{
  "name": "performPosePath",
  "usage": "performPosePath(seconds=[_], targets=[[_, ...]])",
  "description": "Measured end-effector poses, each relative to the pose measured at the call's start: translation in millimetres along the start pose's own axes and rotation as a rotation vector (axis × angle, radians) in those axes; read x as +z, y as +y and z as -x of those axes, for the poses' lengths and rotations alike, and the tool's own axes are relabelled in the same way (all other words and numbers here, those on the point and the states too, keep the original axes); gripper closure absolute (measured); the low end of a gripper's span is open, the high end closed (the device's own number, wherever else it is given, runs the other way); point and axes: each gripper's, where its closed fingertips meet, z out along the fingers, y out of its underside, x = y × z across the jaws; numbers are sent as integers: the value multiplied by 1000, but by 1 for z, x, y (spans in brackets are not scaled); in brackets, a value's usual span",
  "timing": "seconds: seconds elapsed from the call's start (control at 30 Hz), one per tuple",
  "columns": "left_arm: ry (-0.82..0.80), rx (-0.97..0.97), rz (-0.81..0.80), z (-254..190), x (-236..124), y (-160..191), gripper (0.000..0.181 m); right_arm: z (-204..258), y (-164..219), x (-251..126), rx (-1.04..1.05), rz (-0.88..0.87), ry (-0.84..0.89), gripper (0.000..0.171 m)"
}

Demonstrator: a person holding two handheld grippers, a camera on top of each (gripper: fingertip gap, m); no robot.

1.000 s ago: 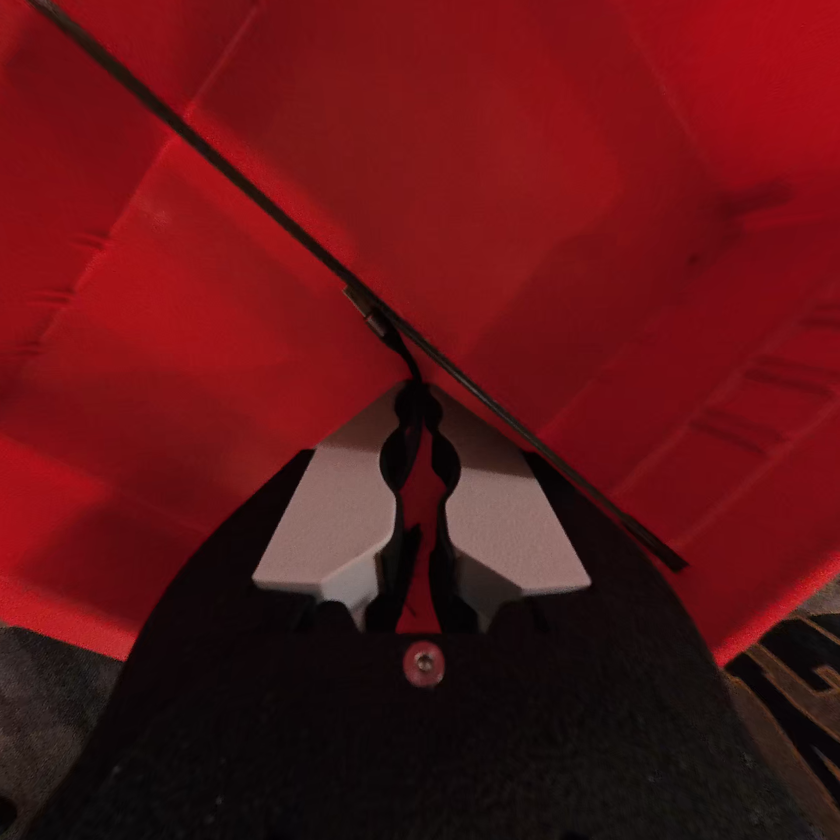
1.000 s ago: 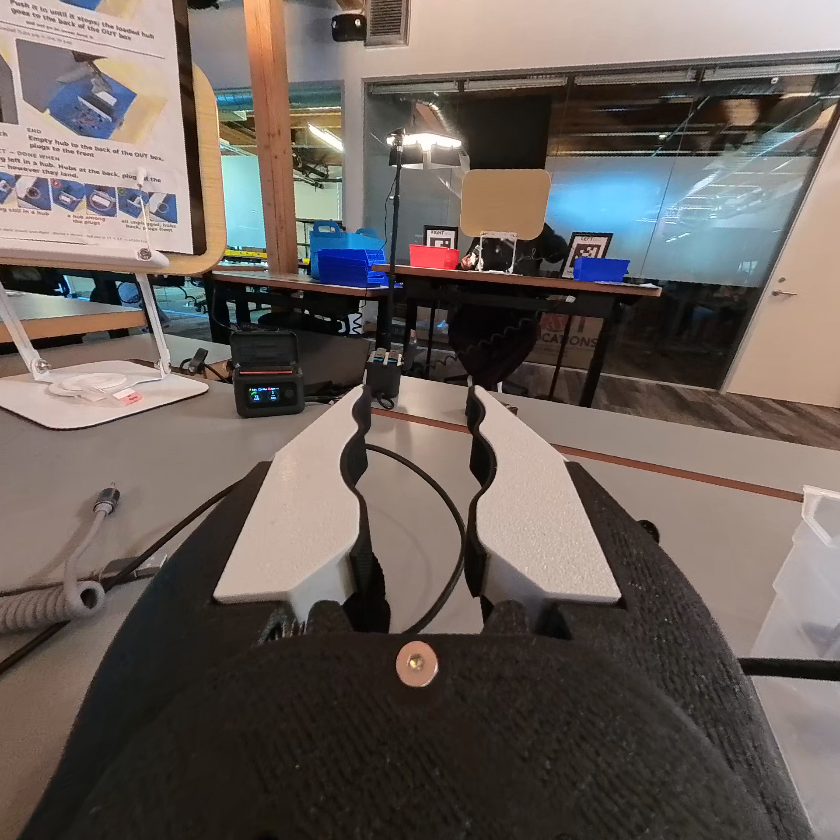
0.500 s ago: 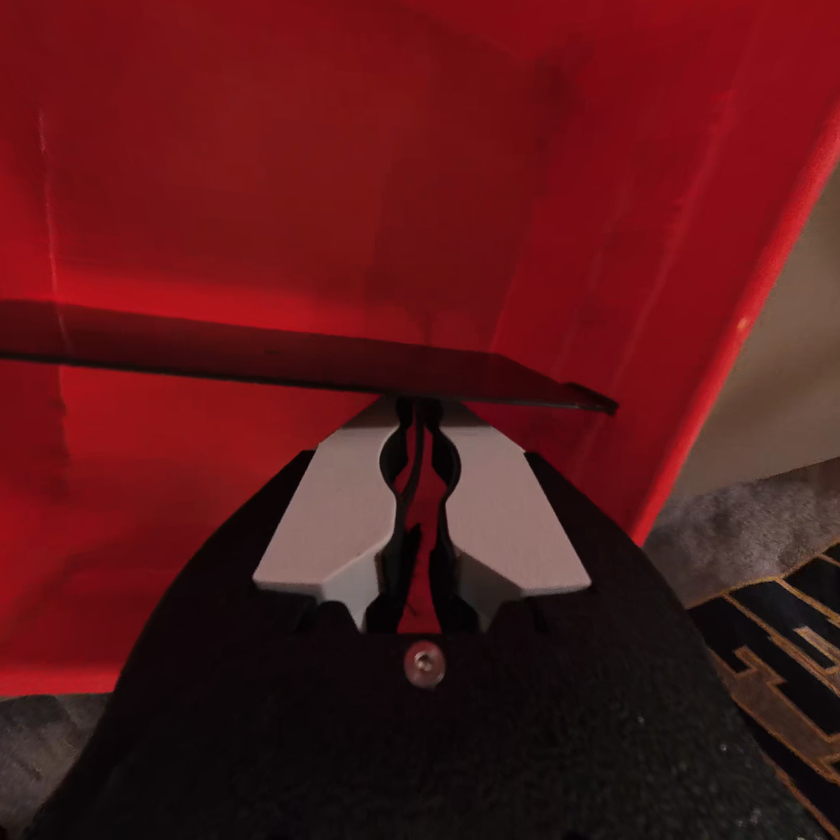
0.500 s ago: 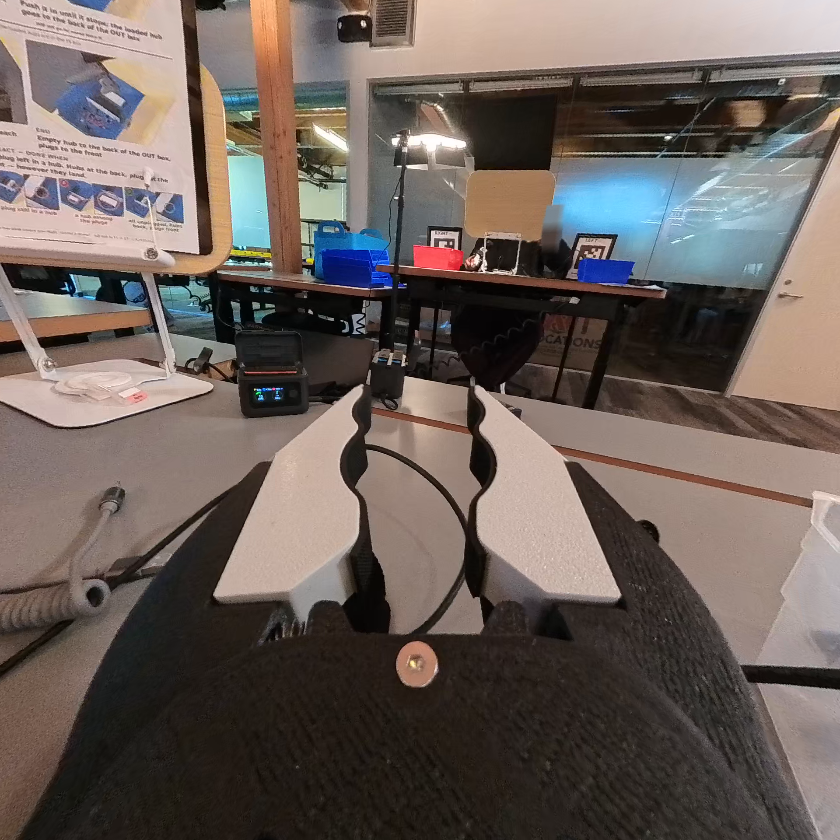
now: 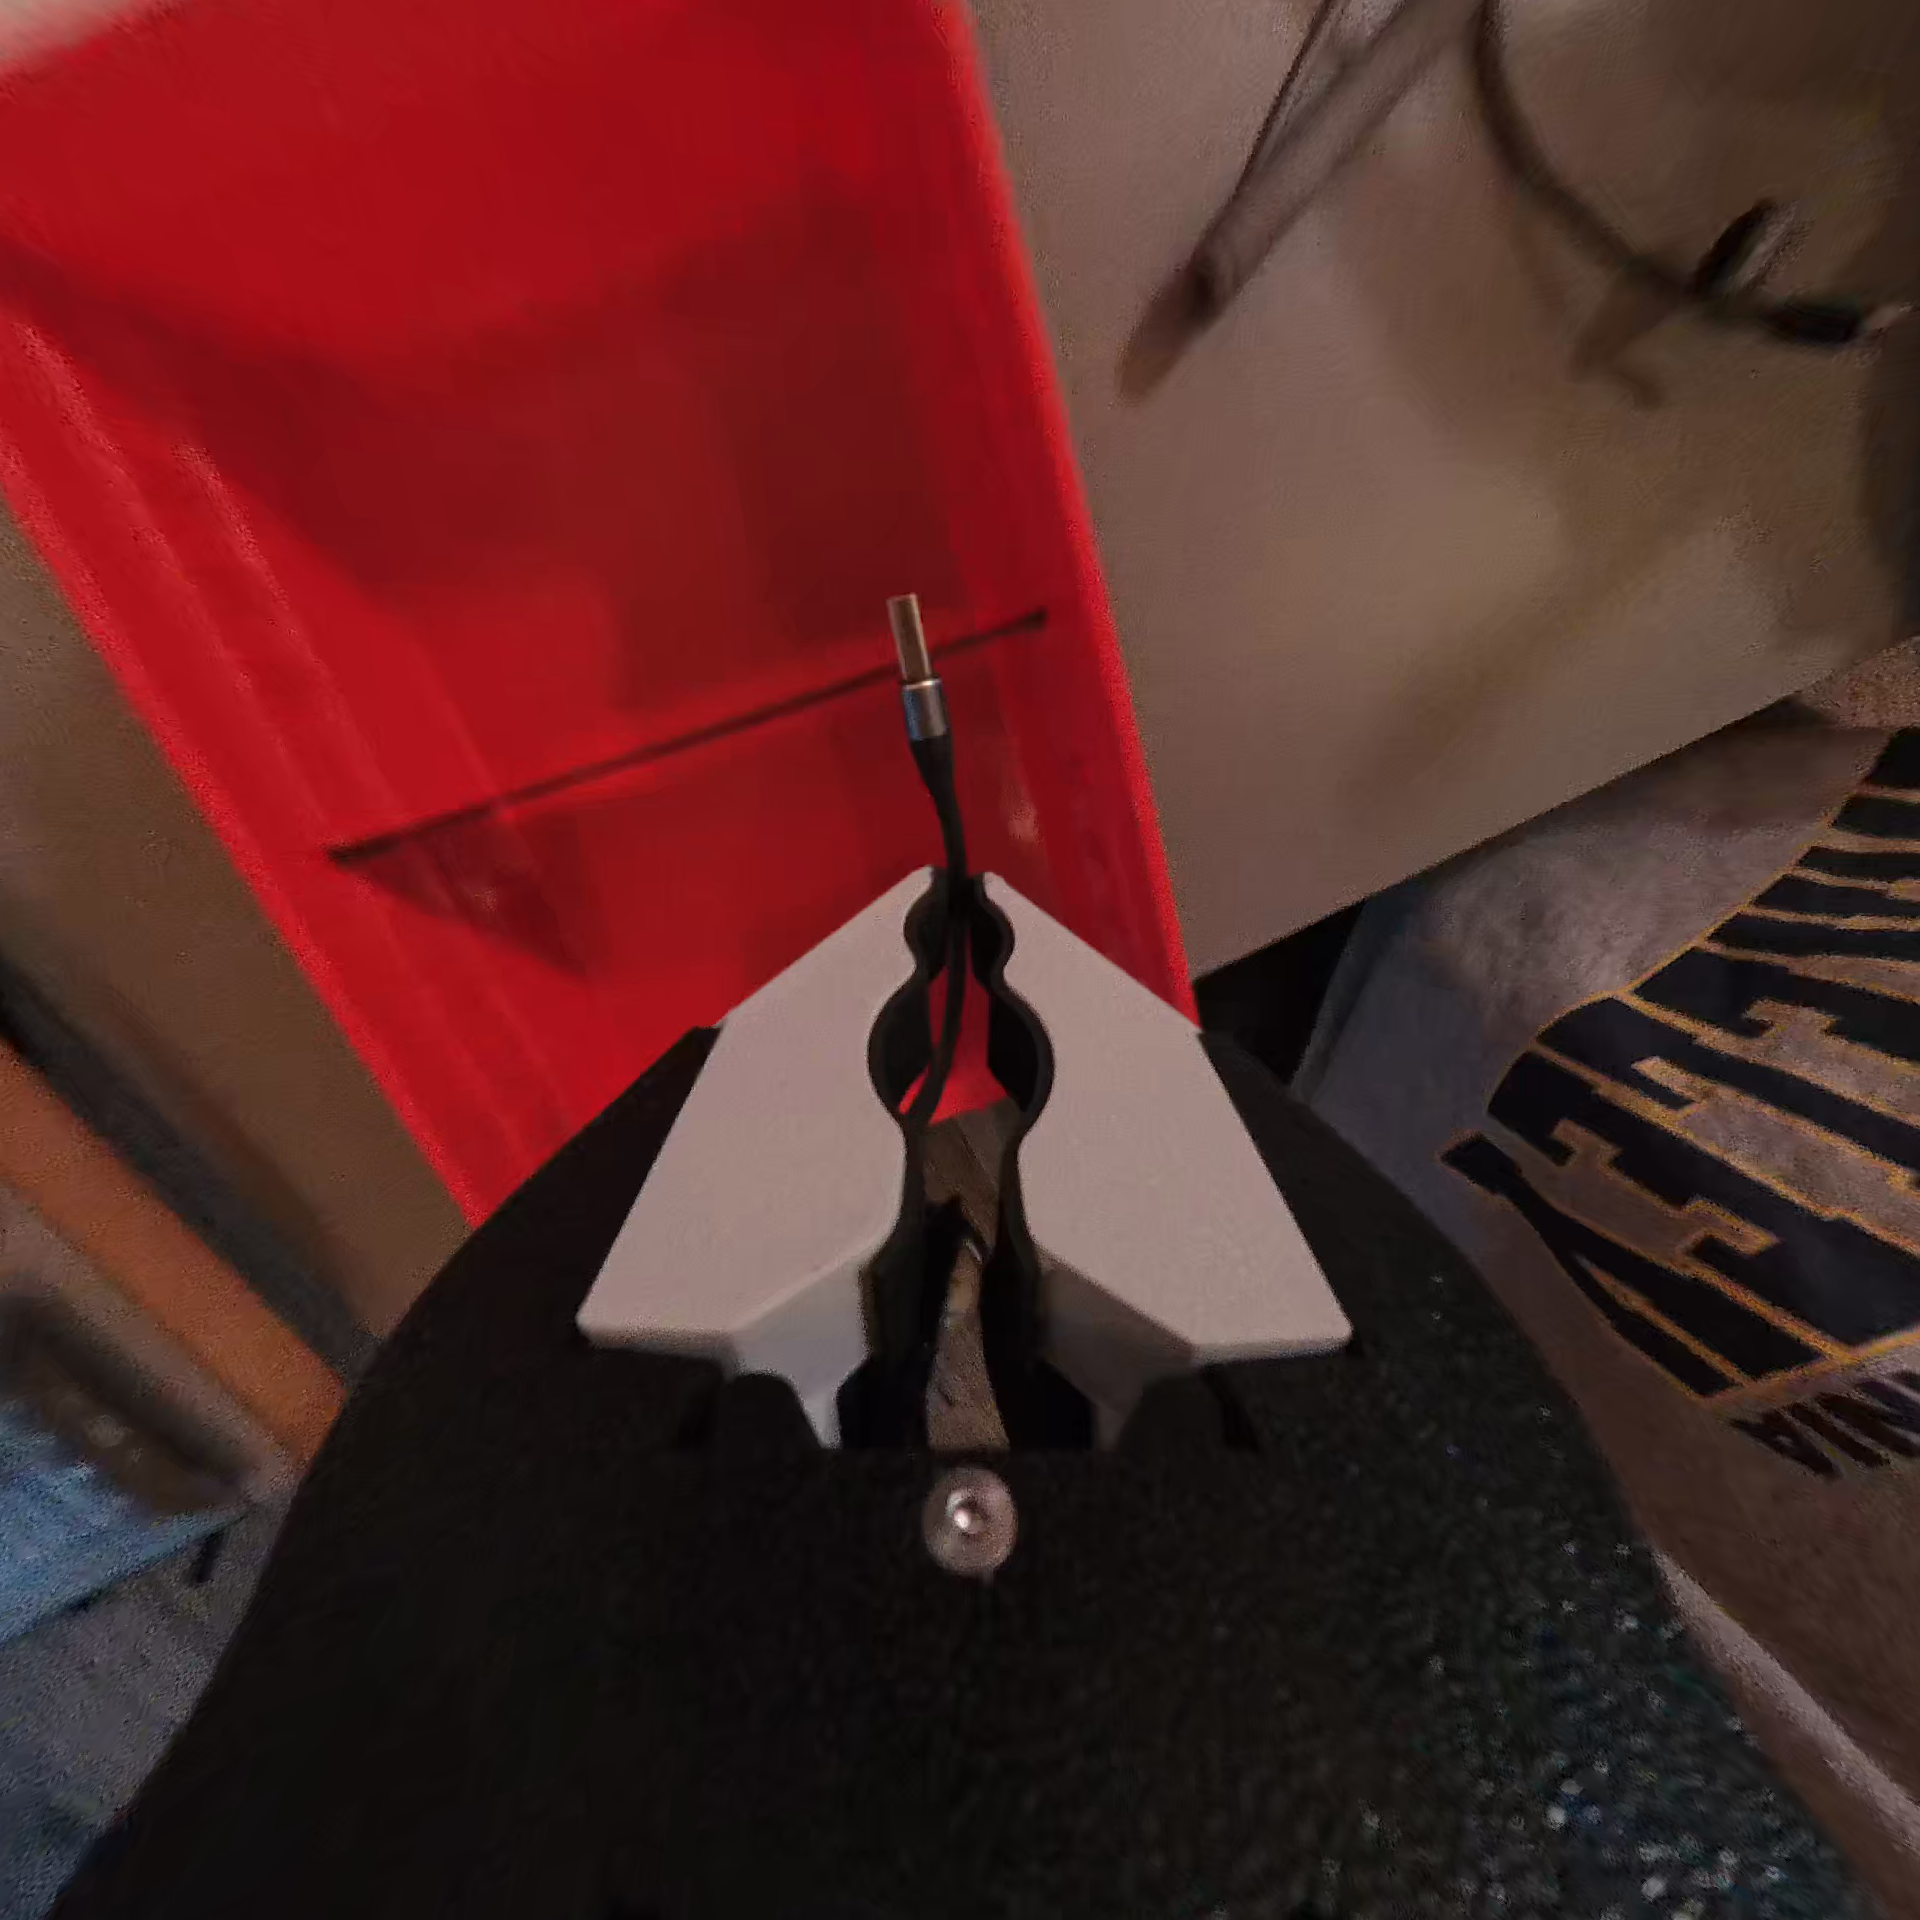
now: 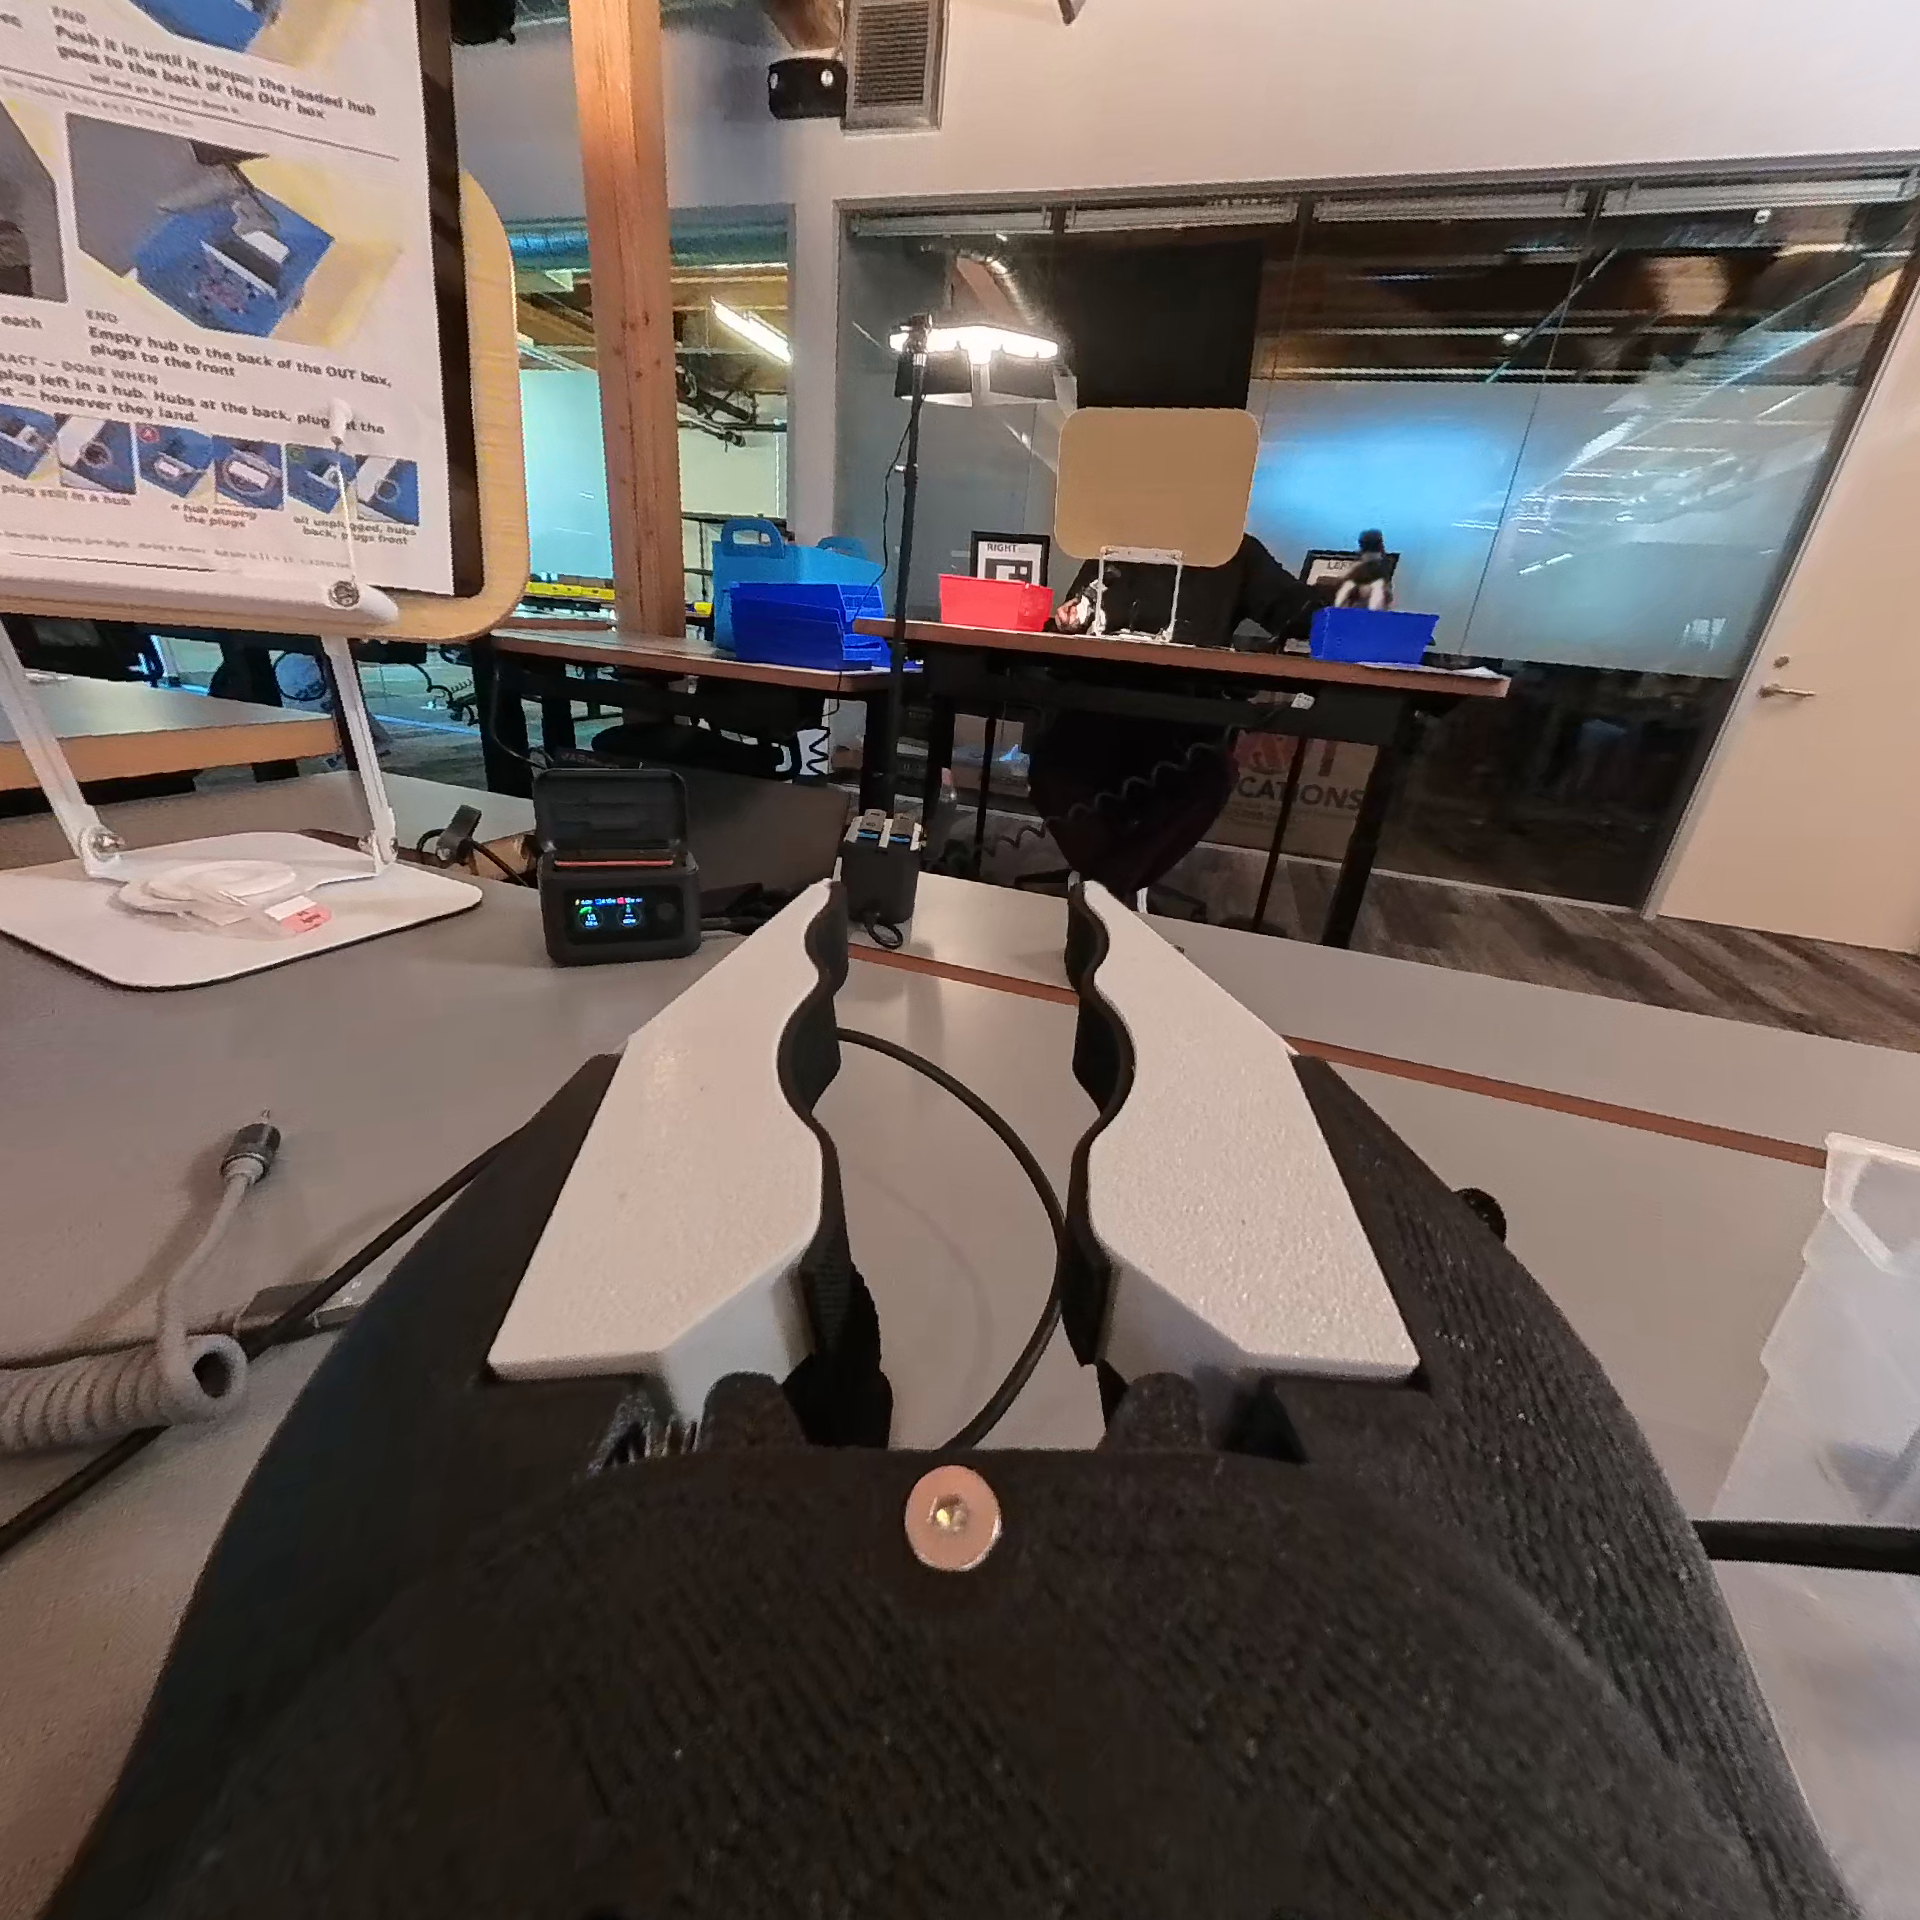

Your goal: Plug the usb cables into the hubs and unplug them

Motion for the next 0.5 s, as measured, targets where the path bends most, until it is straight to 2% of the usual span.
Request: performPosePath(seconds=[0.13,0.23,0.33,0.5], targets=[[-26,161,-264,-35,-62,-71,181,1,1,0,-9,3,1,130],[32,296,-379,-82,-66,-119,181,-1,1,-1,-12,3,6,131],[150,385,-337,-131,-22,-144,181,-3,0,-1,-15,2,13,131],[371,429,-199,-197,94,-158,181,-9,-5,-4,-71,-5,34,131]])
